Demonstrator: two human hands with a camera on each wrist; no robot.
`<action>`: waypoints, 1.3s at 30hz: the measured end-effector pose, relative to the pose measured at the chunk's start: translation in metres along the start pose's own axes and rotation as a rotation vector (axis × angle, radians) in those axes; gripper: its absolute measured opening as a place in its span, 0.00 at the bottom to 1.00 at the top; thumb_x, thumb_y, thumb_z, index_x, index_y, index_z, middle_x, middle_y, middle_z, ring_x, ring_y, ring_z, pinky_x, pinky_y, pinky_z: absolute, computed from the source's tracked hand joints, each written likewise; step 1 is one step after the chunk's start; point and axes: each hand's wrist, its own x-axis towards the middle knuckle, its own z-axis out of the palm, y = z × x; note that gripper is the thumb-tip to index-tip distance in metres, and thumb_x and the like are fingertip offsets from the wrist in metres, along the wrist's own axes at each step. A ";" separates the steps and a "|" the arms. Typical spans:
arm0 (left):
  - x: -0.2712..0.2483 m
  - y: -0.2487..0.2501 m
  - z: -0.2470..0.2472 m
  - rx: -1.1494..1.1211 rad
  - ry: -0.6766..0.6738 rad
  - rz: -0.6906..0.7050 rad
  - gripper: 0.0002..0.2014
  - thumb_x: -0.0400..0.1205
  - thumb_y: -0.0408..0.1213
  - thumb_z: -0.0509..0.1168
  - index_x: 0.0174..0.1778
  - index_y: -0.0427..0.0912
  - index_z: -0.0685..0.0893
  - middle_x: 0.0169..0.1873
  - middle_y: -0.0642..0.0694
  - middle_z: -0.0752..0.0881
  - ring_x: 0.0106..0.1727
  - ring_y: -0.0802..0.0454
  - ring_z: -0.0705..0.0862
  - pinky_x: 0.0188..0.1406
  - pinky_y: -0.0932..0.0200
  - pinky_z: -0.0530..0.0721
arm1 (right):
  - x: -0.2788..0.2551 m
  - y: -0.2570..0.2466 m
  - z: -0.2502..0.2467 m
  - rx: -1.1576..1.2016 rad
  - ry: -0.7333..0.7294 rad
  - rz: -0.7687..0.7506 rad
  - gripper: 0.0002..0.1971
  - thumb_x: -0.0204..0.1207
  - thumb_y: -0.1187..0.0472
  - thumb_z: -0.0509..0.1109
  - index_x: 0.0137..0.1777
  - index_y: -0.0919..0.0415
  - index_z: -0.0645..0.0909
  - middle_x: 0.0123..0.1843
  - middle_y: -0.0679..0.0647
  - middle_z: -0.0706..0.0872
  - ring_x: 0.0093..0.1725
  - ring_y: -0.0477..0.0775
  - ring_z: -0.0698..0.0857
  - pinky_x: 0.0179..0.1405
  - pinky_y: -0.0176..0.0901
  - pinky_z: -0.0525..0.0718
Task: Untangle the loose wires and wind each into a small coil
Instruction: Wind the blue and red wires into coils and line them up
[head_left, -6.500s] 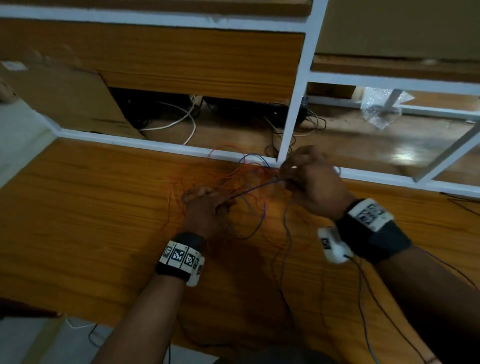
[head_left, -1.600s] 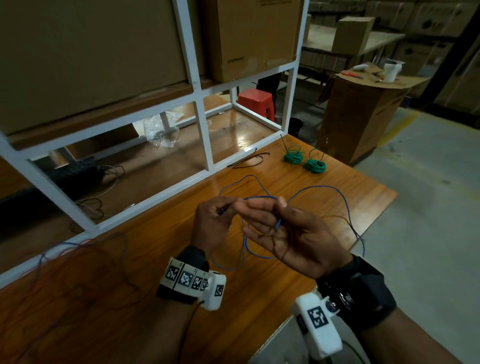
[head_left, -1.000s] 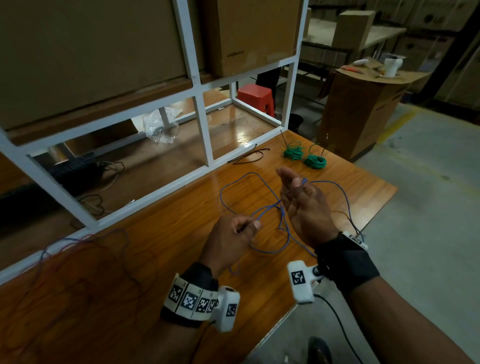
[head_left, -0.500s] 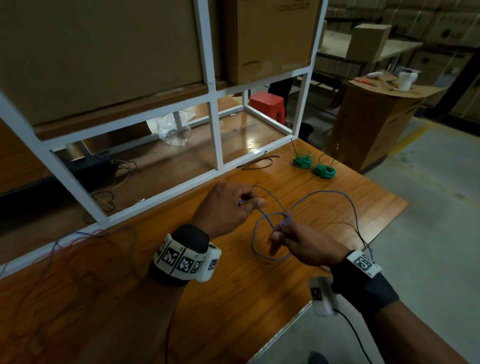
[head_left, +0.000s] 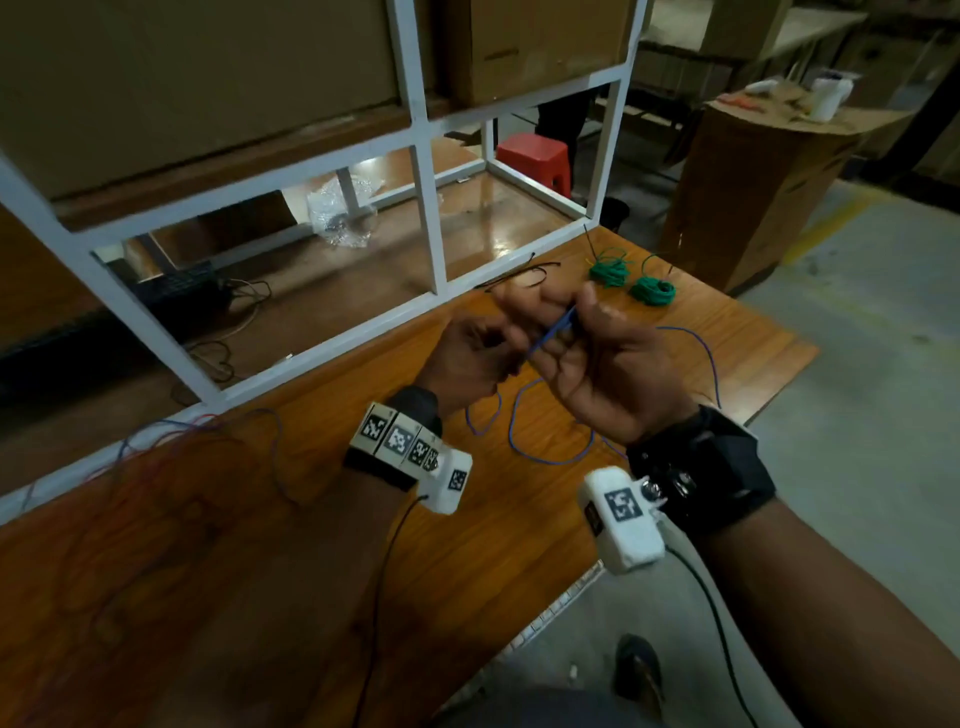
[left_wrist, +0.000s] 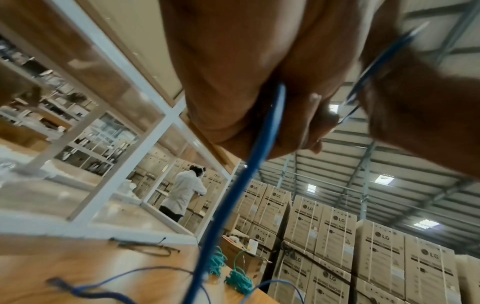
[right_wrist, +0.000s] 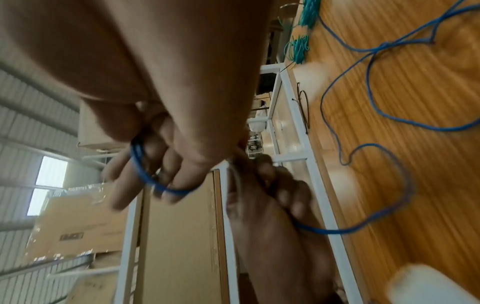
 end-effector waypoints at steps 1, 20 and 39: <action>-0.006 -0.004 0.002 0.071 0.005 -0.036 0.05 0.84 0.37 0.70 0.45 0.49 0.91 0.24 0.48 0.82 0.21 0.58 0.76 0.19 0.63 0.72 | 0.005 -0.002 -0.003 0.046 0.077 -0.074 0.20 0.88 0.56 0.58 0.57 0.66 0.90 0.67 0.66 0.89 0.74 0.60 0.85 0.78 0.54 0.79; -0.044 0.022 -0.049 0.545 0.195 0.205 0.04 0.78 0.39 0.77 0.47 0.52 0.93 0.40 0.65 0.89 0.46 0.66 0.89 0.46 0.71 0.84 | -0.010 0.033 -0.054 -0.628 0.192 0.386 0.21 0.87 0.47 0.61 0.53 0.63 0.88 0.62 0.78 0.87 0.66 0.66 0.89 0.63 0.51 0.83; -0.001 -0.015 -0.033 0.064 0.127 0.048 0.04 0.78 0.38 0.76 0.44 0.41 0.93 0.41 0.36 0.91 0.43 0.43 0.87 0.44 0.47 0.86 | -0.006 0.032 0.000 -0.002 -0.067 0.279 0.14 0.85 0.59 0.63 0.55 0.60 0.91 0.58 0.61 0.94 0.61 0.58 0.92 0.58 0.47 0.92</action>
